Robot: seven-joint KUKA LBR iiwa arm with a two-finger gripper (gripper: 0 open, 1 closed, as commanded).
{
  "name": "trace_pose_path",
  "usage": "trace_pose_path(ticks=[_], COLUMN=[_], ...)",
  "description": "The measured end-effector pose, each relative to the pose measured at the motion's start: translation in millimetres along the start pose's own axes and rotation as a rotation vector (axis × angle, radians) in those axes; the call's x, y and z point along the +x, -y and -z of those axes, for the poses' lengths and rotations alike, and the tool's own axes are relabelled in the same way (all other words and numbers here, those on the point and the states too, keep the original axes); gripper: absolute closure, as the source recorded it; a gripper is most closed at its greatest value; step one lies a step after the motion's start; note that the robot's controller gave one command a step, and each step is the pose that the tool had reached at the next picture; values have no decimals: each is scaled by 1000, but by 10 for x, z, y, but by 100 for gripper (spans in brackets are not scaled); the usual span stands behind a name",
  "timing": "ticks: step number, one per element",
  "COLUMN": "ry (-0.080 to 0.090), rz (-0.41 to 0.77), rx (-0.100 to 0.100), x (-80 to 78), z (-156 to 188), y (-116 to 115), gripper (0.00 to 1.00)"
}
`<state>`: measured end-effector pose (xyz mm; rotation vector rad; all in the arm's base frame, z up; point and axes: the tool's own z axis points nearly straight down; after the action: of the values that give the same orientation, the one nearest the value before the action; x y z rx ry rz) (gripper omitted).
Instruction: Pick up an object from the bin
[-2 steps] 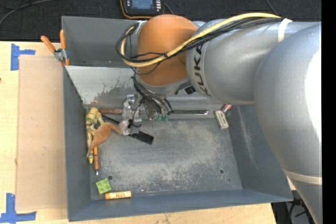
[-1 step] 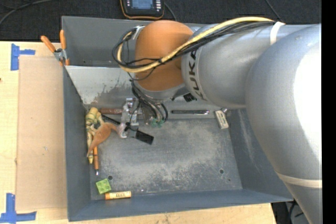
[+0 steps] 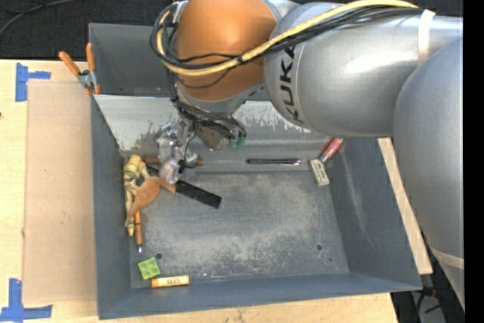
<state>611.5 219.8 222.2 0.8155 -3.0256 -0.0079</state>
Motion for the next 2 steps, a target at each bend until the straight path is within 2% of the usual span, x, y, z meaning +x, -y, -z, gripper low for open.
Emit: trace_pose_path(ticks=[1,2], ry=[-6,3], rz=[-281,-292], rx=[-1,-1], x=[237,99], z=[-521,-659], y=[97,51], gripper=[100,100])
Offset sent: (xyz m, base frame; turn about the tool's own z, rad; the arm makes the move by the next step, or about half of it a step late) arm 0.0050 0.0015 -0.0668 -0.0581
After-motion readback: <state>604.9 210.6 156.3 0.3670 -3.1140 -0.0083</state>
